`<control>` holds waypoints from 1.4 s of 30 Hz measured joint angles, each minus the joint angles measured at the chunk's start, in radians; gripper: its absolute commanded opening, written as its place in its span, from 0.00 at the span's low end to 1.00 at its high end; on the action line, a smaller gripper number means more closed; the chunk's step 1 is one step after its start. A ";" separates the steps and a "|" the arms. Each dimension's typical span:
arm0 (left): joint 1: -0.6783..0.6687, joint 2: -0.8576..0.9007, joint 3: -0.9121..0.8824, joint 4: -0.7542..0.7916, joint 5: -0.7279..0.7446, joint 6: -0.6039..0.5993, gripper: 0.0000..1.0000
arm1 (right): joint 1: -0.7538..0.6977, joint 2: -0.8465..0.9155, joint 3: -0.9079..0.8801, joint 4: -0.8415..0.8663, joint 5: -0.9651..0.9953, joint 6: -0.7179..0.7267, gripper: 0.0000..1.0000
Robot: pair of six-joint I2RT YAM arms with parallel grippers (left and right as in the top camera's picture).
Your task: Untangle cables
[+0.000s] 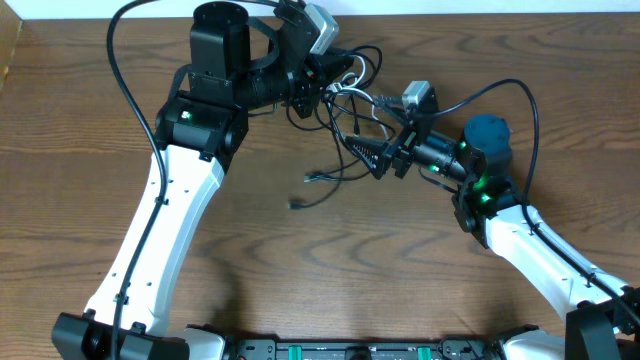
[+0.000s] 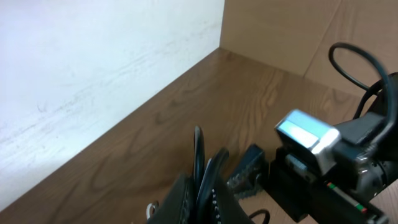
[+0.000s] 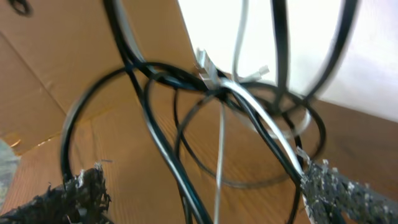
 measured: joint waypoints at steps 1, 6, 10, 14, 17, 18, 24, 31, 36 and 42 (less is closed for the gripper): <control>0.000 0.000 0.000 -0.002 0.000 0.000 0.08 | 0.000 0.000 0.000 0.029 -0.018 -0.002 0.99; 0.000 0.000 0.000 -0.001 0.007 0.000 0.08 | 0.000 0.000 0.000 0.124 -0.134 -0.006 0.99; 0.000 0.000 0.000 0.004 0.008 0.000 0.07 | 0.000 0.000 0.000 0.124 -0.219 -0.007 0.99; 0.000 0.000 0.000 0.011 0.010 0.000 0.08 | 0.000 0.000 0.000 0.124 -0.272 -0.008 0.99; 0.000 0.000 0.000 0.016 0.010 0.000 0.08 | 0.000 0.000 0.000 0.123 -0.296 -0.008 0.98; 0.000 0.000 0.000 0.017 0.011 0.000 0.08 | 0.000 0.000 0.000 0.120 -0.300 -0.009 0.99; 0.000 0.000 0.000 0.020 0.065 0.000 0.07 | 0.000 0.000 0.000 0.057 -0.267 -0.039 0.94; 0.000 0.000 0.000 0.021 0.156 0.000 0.08 | 0.000 0.000 0.000 0.024 -0.082 -0.058 0.40; 0.000 0.000 0.000 0.022 0.141 0.000 0.08 | 0.000 0.000 0.000 0.024 -0.009 -0.059 0.03; -0.003 0.000 0.000 -0.010 -0.068 -0.015 0.08 | -0.016 0.000 0.000 0.002 0.086 -0.024 0.01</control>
